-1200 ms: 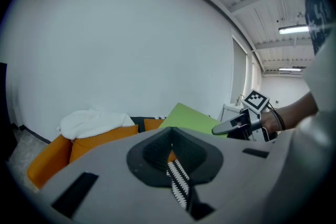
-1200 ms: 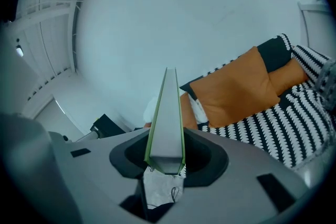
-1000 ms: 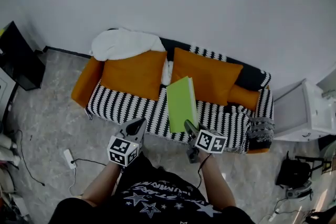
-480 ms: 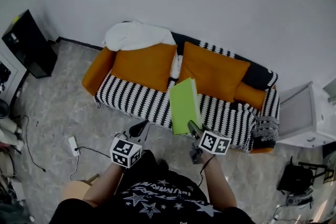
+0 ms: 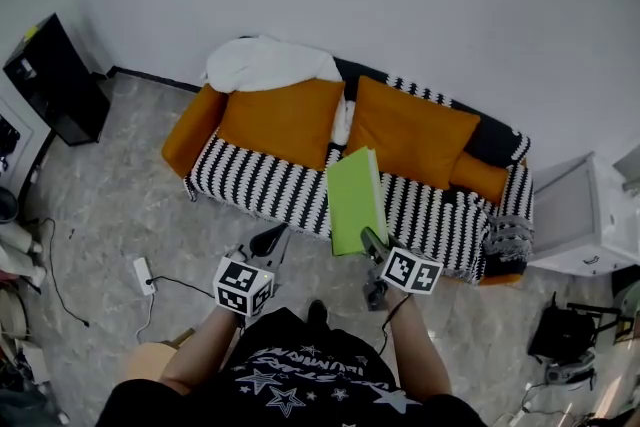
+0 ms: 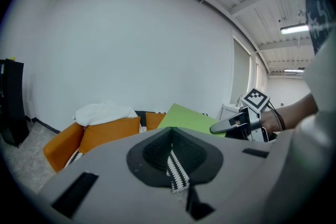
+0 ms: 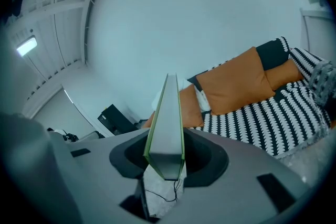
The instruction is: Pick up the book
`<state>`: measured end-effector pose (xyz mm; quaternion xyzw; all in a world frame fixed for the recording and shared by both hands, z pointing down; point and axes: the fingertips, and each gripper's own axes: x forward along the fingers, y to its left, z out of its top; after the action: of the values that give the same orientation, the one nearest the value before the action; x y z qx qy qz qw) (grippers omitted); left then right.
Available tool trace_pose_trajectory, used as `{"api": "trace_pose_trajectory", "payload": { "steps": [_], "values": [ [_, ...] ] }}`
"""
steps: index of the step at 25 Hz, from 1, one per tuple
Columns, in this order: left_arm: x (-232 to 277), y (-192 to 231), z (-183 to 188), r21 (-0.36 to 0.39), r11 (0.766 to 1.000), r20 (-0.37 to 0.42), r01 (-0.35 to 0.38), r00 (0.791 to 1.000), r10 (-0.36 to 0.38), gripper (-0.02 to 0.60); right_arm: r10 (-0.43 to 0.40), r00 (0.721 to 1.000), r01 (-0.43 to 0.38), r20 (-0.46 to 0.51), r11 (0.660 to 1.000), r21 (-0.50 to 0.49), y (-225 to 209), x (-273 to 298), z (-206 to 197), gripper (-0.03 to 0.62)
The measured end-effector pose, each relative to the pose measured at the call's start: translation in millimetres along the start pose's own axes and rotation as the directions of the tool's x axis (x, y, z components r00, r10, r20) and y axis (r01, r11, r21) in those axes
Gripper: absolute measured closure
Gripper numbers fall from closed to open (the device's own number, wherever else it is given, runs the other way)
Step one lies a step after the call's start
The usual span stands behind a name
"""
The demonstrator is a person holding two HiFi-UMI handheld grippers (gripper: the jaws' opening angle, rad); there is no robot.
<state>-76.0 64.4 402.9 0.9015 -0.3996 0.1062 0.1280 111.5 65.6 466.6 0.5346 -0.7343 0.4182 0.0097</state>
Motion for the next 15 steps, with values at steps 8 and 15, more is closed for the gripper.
{"api": "trace_pose_trajectory", "payload": {
  "steps": [8, 15],
  "values": [
    [-42, 15, -4, 0.004, 1.000, 0.006, 0.023, 1.000, -0.023, 0.577, -0.012, 0.999, 0.012, 0.047, 1.000, 0.005, 37, -16, -13, 0.442],
    [-50, 8, -6, 0.029, 0.997, 0.002, 0.069, 0.998, -0.069, 0.577, -0.014, 0.999, 0.014, 0.029, 1.000, -0.010, 51, -29, -35, 0.442]
  ]
}}
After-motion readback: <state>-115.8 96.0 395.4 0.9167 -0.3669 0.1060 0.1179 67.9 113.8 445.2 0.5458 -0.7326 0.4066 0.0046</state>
